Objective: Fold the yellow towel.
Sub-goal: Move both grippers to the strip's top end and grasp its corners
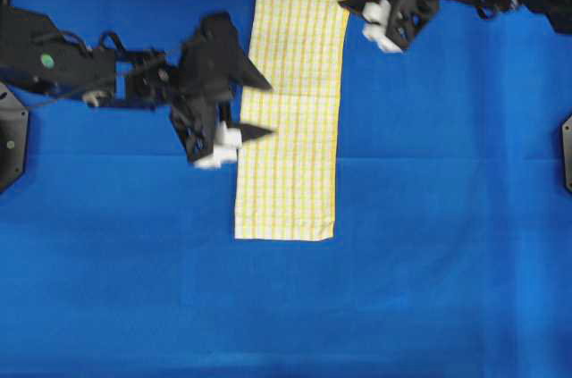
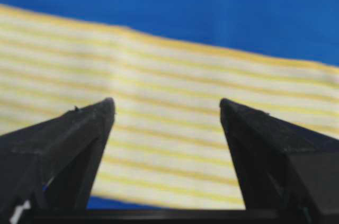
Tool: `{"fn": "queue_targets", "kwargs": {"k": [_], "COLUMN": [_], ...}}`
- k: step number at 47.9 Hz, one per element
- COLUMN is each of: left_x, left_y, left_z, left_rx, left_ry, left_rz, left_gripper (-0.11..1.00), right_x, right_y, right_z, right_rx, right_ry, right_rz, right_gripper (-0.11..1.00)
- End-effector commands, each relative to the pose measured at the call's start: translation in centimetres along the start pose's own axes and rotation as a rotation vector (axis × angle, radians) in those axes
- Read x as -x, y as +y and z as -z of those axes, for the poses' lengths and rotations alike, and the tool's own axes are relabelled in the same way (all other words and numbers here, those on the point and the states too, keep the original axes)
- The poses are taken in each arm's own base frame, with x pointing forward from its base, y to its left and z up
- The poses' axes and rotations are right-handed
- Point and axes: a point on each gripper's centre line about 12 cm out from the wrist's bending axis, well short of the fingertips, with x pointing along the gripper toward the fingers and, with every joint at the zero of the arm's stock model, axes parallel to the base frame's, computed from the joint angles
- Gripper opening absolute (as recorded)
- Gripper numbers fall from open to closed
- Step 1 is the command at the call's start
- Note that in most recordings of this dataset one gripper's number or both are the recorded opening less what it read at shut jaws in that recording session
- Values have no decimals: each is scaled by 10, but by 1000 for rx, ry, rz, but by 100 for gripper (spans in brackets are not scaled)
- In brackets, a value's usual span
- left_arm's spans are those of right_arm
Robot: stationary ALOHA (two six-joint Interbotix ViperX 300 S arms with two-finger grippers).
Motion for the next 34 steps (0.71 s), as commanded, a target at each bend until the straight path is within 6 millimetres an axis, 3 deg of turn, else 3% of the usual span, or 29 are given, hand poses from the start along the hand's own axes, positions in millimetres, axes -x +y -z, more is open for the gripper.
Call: {"fn": "queue_targets", "kwargs": {"k": [1,8,19,34], "left_x": [11,14,14,-4], "left_y": [19,41,58,105], "left_z": [-8,-4,2,15], "left_rx": [14,45,70,128], "left_ry": [-43,-56,-94,-175], "left_rz": [-42,-93,-134,-245], "left_gripper": [75,78,83,84], "right_x": [15,23,19,-25], "right_y": [5,5,4,-14], "right_z": [-7,1,2,11], "right_rx": [-14,-53,-68,-110], "right_ry": [-68,-87,-95,-53], "right_rz": [-11,-9,-5,48], "right_gripper": [69,69,70,70]}}
